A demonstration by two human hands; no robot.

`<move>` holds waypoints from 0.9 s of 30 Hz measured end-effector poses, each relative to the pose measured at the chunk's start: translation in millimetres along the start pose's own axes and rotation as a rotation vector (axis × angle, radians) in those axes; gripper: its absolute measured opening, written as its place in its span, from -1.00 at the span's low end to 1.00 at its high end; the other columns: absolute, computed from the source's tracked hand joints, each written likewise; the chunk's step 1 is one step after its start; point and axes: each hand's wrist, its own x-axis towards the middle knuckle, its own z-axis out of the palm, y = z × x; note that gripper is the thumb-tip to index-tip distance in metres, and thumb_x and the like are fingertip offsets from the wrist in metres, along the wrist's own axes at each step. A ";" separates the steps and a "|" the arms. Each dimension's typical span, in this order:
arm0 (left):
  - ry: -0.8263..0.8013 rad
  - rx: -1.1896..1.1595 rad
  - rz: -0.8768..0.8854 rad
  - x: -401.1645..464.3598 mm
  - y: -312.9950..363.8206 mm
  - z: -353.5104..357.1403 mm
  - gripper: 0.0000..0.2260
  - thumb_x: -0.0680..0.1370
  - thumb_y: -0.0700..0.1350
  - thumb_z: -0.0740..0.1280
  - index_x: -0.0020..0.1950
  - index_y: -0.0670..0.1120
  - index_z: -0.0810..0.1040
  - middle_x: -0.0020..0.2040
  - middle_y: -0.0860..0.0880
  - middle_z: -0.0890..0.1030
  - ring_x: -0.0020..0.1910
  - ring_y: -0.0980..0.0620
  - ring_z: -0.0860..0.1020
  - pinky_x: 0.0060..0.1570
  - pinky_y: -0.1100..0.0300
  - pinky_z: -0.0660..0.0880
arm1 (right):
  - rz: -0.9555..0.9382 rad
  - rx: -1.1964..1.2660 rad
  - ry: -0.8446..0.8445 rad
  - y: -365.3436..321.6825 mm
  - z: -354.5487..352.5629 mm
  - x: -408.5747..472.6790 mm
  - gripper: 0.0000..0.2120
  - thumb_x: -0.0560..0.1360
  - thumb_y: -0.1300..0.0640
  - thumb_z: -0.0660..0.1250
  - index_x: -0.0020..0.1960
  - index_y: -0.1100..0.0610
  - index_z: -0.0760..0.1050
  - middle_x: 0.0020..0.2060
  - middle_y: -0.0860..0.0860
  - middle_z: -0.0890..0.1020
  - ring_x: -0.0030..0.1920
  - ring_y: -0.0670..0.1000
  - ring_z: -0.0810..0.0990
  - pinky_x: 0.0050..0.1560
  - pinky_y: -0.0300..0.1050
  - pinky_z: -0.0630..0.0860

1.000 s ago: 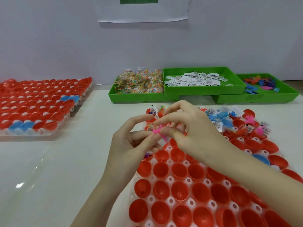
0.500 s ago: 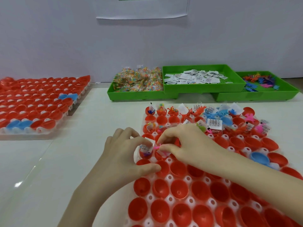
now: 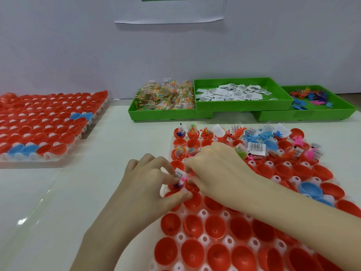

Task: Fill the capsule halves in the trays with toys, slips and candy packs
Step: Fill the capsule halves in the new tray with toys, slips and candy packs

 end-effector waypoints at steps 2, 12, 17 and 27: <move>0.028 -0.005 0.046 -0.2 0.1 1.5 -0.35 0.26 0.43 -0.07 -0.08 0.14 0.67 -0.06 0.27 0.43 -0.06 0.24 0.26 -0.07 0.36 0.17 | -0.024 -0.007 0.027 -1.3 -4.0 -0.2 -0.89 0.48 0.11 0.28 -0.09 0.13 0.55 -0.24 0.00 0.53 -0.18 0.05 0.46 -0.18 -0.12 0.28; 0.164 -0.097 0.102 1.2 -2.3 -0.9 -0.60 0.38 0.25 0.16 -0.18 0.05 0.68 -0.20 0.17 0.60 -0.13 0.17 0.54 -0.08 0.30 0.28 | -0.025 -0.009 0.103 -0.6 -15.7 -11.9 -0.72 0.47 -0.05 0.27 0.17 -0.07 0.42 -0.05 -0.12 0.59 0.04 -0.06 0.52 -0.18 -0.19 0.08; 0.379 -0.367 0.003 6.5 0.3 -13.0 -0.84 0.37 0.17 0.37 -0.27 0.11 0.62 -0.25 0.24 0.60 -0.13 0.30 0.52 -0.07 0.44 0.34 | 0.043 0.073 0.074 8.3 -39.6 -22.8 -0.67 0.39 -0.23 0.28 0.11 -0.15 0.47 -0.14 -0.23 0.56 -0.15 -0.22 0.45 -0.13 -0.23 0.25; 0.341 -0.436 -0.323 157.1 -59.0 -23.1 -0.79 0.55 -0.15 0.28 0.09 -0.23 0.60 -0.02 -0.14 0.63 -0.03 -0.07 0.56 -0.09 0.26 0.39 | 0.698 0.071 0.554 209.4 -100.6 -15.7 -0.88 0.46 0.13 0.35 -0.09 0.17 0.61 -0.10 0.14 0.66 -0.11 0.07 0.56 -0.06 -0.09 0.40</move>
